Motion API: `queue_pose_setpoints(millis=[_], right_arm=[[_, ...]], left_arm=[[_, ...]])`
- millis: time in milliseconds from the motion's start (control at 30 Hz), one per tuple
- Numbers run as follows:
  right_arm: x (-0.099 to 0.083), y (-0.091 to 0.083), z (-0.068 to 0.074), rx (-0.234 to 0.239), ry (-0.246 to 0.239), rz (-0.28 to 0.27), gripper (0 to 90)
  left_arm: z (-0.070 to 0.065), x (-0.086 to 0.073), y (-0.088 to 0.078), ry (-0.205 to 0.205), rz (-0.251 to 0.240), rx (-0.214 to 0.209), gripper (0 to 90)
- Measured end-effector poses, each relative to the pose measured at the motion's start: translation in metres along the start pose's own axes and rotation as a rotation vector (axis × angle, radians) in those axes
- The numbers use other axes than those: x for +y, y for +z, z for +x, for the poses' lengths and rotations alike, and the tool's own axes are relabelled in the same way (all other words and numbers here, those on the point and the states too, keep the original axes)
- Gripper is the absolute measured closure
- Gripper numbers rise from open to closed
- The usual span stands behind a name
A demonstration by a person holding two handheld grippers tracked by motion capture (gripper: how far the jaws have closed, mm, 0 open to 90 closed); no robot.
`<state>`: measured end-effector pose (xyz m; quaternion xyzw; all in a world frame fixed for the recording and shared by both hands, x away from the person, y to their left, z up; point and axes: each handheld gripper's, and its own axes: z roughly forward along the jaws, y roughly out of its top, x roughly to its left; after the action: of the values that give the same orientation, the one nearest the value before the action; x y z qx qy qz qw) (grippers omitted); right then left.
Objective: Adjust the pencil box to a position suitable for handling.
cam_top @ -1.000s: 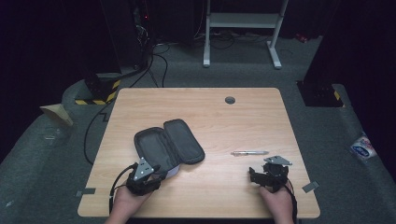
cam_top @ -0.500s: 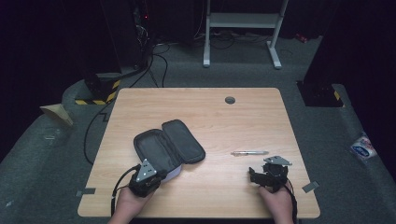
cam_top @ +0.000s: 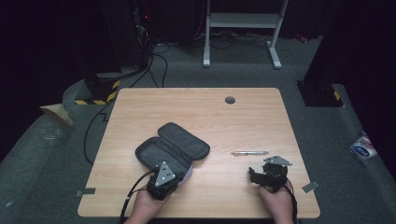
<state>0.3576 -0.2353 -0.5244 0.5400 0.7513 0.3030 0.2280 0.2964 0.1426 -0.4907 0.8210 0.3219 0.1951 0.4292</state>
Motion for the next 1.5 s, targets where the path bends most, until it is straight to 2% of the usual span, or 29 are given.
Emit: queue_pose_setpoints(millis=[33, 133, 167, 233, 267, 333, 367, 400, 500, 533, 567, 600, 733, 833, 900, 933, 967, 1000, 1033, 1167, 1200, 1233, 1300, 1367, 1400, 1467, 1500], right_arm=[[0.0, 0.0, 0.0, 0.0, 0.0, 0.0, 10.3], [0.0, 0.0, 0.0, 0.0, 0.0, 0.0, 10.4], [0.0, 0.0, 0.0, 0.0, 0.0, 0.0, 10.4], [0.0, 0.0, 0.0, 0.001, -0.002, 0.0, 10.4], [0.0, 0.0, 0.0, 0.001, -0.002, 0.0, 10.4], [0.0, 0.0, 0.0, 0.001, -0.001, 0.001, 10.4], [0.0, 0.0, 0.0, 0.001, -0.001, 0.001, 10.4], [0.0, 0.0, 0.0, 0.001, 0.0, 0.001, 10.4], [0.0, 0.0, 0.0, 0.002, -0.006, 0.0, 10.4], [0.0, 0.0, 0.0, 0.002, -0.006, 0.0, 10.4], [0.0, 0.0, 0.0, 0.004, -0.007, 0.0, 10.4], [0.0, 0.0, 0.0, 0.004, -0.007, 0.0, 10.4], [0.0, 0.0, 0.0, 0.01, -0.014, -0.001, 10.3], [-0.001, -0.001, 0.001, 0.015, -0.015, -0.001, 10.3], [-0.001, -0.002, 0.001, 0.026, -0.019, 0.0, 11.5], [-0.002, -0.002, 0.001, 0.026, -0.023, -0.004, 12.5], [-0.002, -0.002, 0.001, 0.026, -0.023, -0.004, 12.5], [-0.002, -0.003, 0.001, 0.022, -0.025, -0.009, 14.2], [-0.003, -0.003, 0.001, 0.023, -0.028, -0.011, 15.0], [-0.003, -0.004, 0.001, 0.024, -0.025, -0.016, 18.6], [-0.005, -0.006, 0.001, 0.016, -0.02, -0.029, 27.1], [-0.005, -0.007, 0.002, 0.018, -0.019, -0.033, 28.6], [-0.006, -0.008, 0.002, 0.022, -0.024, -0.039, 33.7], [-0.006, -0.009, 0.003, 0.022, -0.029, -0.042, 35.1], [-0.007, -0.011, 0.006, 0.036, -0.034, -0.055, 36.8], [-0.007, -0.013, 0.008, 0.049, -0.033, -0.065, 37.5], [-0.006, -0.014, 0.015, 0.08, -0.027, -0.077, 38.5]], left_arm=[[-0.005, 0.002, 0.003, 0.009, -0.003, -0.008, 87.8], [-0.006, 0.002, 0.004, 0.015, 0.003, -0.015, 85.2], [-0.004, 0.002, 0.003, 0.008, 0.001, -0.018, 85.2], [0.0, 0.002, -0.001, -0.01, -0.01, -0.034, 77.6], [0.002, 0.003, -0.003, -0.013, -0.016, -0.036, 77.6], [0.011, 0.003, -0.013, -0.018, -0.033, -0.006, 74.3], [0.011, 0.003, -0.013, -0.018, -0.033, -0.006, 73.6], [0.023, 0.002, -0.02, -0.036, -0.041, 0.029, 73.2], [0.046, -0.003, -0.03, -0.09, -0.049, 0.075, 72.5], [0.046, -0.003, -0.03, -0.09, -0.049, 0.075, 71.5], [0.059, -0.008, -0.035, -0.107, -0.041, 0.104, 70.7], [0.059, -0.008, -0.035, -0.107, -0.041, 0.104, 70.2], [0.079, -0.014, -0.044, -0.139, -0.039, 0.188, 68.2], [0.095, -0.021, -0.049, -0.138, -0.026, 0.278, 65.3], [0.108, -0.03, -0.051, -0.149, -0.015, 0.348, 58.8], [0.113, -0.032, -0.053, -0.166, -0.02, 0.353, 58.8], [0.113, -0.032, -0.053, -0.166, -0.02, 0.353, 58.3], [0.118, -0.036, -0.055, -0.197, -0.033, 0.378, 57.1], [0.121, -0.036, -0.056, -0.204, -0.039, 0.386, 55.9], [0.127, -0.04, -0.055, -0.235, -0.037, 0.392, 52.4], [0.133, -0.044, -0.052, -0.28, -0.03, 0.377, 51.7], [0.136, -0.047, -0.05, -0.312, -0.026, 0.361, 52.7], [0.14, -0.052, -0.048, -0.347, -0.02, 0.339, 57.3], [0.142, -0.053, -0.048, -0.358, -0.025, 0.332, 60.4], [0.142, -0.053, -0.048, -0.369, -0.038, 0.312, 66.4], [0.142, -0.053, -0.049, -0.365, -0.037, 0.309, 68.9], [0.141, -0.053, -0.048, -0.359, -0.036, 0.307, 73.2]])
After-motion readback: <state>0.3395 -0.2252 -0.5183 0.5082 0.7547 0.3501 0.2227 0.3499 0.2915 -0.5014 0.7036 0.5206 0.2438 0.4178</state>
